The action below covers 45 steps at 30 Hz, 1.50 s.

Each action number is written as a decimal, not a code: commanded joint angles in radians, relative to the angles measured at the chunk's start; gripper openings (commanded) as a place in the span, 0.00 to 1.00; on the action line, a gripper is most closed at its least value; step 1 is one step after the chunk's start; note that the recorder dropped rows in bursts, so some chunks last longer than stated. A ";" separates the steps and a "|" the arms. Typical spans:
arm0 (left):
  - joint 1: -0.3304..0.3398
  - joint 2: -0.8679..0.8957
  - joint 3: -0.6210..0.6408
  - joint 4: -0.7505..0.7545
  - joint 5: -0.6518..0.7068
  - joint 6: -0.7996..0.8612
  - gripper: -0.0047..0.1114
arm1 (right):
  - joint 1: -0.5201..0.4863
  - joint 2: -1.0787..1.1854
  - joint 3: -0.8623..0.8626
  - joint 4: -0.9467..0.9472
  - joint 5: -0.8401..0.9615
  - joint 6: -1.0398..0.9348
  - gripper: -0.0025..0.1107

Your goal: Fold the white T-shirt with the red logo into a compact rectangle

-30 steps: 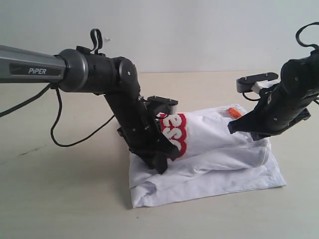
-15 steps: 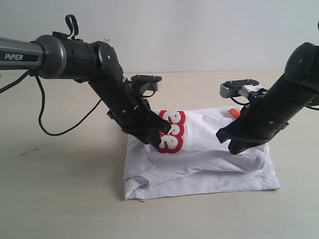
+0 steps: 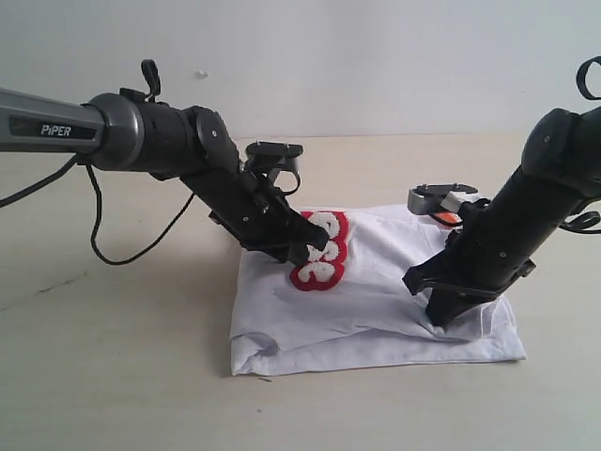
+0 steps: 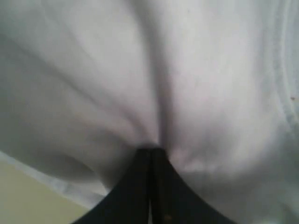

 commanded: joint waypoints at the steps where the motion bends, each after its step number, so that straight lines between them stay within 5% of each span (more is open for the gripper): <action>1: 0.006 0.010 0.000 0.009 0.010 -0.015 0.31 | 0.046 0.026 0.005 0.001 0.029 -0.024 0.02; 13: 0.078 0.010 0.000 0.209 0.180 -0.172 0.31 | 0.155 0.026 0.005 0.002 -0.151 0.094 0.02; 23: 0.160 0.006 0.000 0.209 0.261 -0.160 0.31 | 0.155 0.010 0.005 -0.002 -0.204 0.102 0.02; 35: 0.164 -0.177 0.000 0.207 0.269 -0.099 0.31 | 0.155 -0.192 0.005 -0.058 -0.324 0.076 0.02; 40: 0.164 -0.272 0.094 0.149 0.272 -0.103 0.20 | 0.148 -0.215 0.005 -0.318 -0.320 0.264 0.02; 45: 0.162 -0.346 0.285 0.129 0.125 -0.103 0.04 | 0.120 -0.200 0.005 -0.429 -0.315 0.387 0.02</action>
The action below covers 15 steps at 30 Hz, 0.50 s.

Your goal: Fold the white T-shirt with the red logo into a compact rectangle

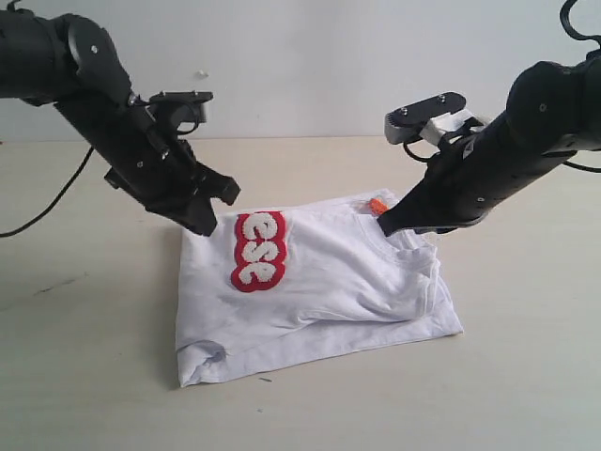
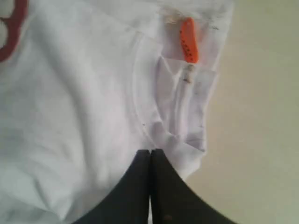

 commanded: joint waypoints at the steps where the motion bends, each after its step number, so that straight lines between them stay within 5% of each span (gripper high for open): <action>1: 0.000 -0.055 0.159 -0.039 -0.126 0.002 0.04 | -0.022 0.013 0.002 -0.072 0.007 0.069 0.02; 15: -0.002 -0.010 0.329 -0.241 -0.242 0.160 0.04 | -0.022 0.164 0.002 0.066 0.108 -0.116 0.02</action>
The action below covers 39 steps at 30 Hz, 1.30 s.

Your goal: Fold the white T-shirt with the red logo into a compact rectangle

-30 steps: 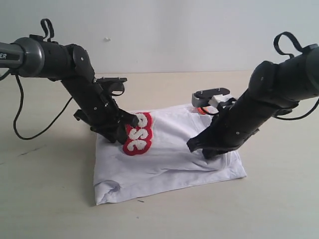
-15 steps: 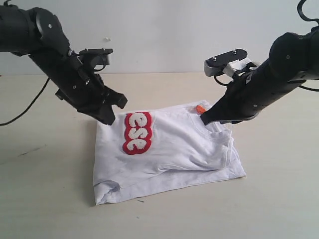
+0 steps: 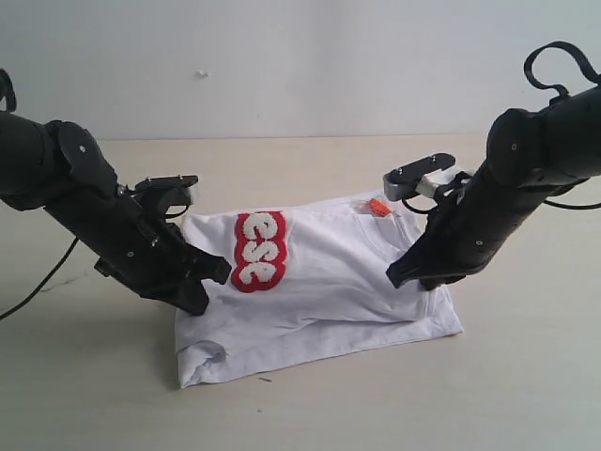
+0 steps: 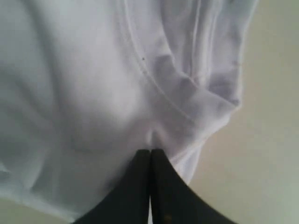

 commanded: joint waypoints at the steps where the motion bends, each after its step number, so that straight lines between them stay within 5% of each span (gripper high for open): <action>1: -0.002 0.004 0.006 -0.015 -0.040 0.019 0.04 | -0.003 0.025 0.002 0.032 0.031 -0.044 0.02; 18: 0.022 0.085 0.002 0.030 -0.227 0.017 0.04 | 0.002 0.065 0.002 0.193 0.185 -0.217 0.02; 24: 0.031 0.081 -0.046 0.034 -0.156 0.017 0.04 | 0.002 0.073 0.002 0.213 0.199 -0.229 0.02; 31: 0.031 -0.086 -0.041 0.036 -0.095 -0.017 0.04 | 0.002 -0.025 0.002 0.166 0.177 -0.222 0.02; 39: 0.031 -0.357 0.204 0.027 -0.334 -0.047 0.04 | 0.002 -0.266 0.002 -0.019 0.084 0.040 0.02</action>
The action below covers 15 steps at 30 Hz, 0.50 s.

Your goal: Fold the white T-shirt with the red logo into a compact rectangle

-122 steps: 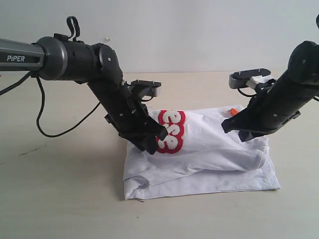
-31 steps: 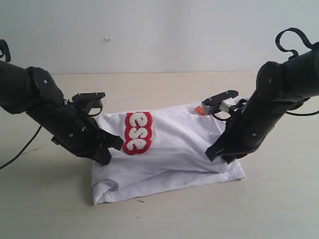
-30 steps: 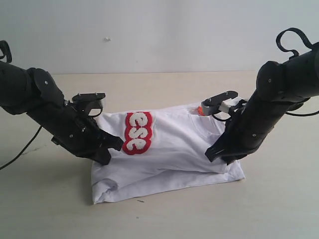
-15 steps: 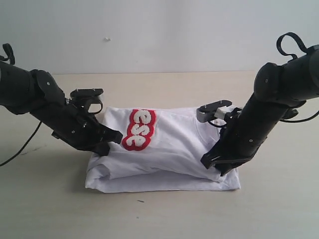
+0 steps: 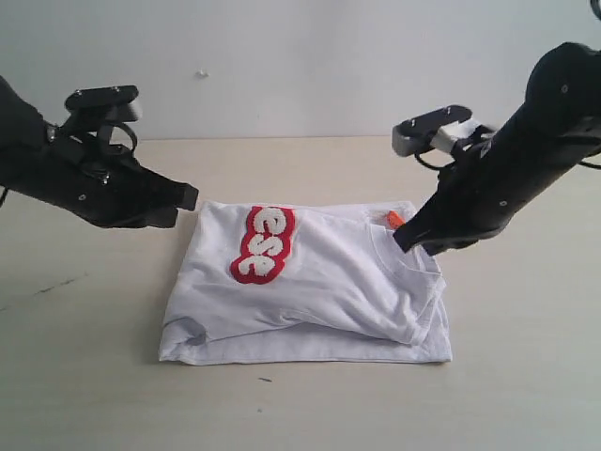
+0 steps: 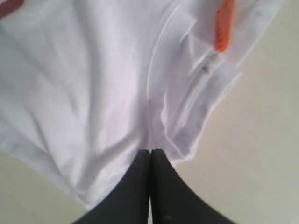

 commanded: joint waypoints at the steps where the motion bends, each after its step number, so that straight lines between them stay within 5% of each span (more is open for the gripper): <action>1: 0.002 -0.114 0.138 -0.021 -0.116 -0.007 0.04 | 0.000 -0.110 0.001 -0.089 -0.023 0.118 0.02; 15: -0.050 -0.400 0.448 -0.096 -0.352 -0.004 0.04 | 0.000 -0.343 0.191 -0.089 -0.218 0.149 0.02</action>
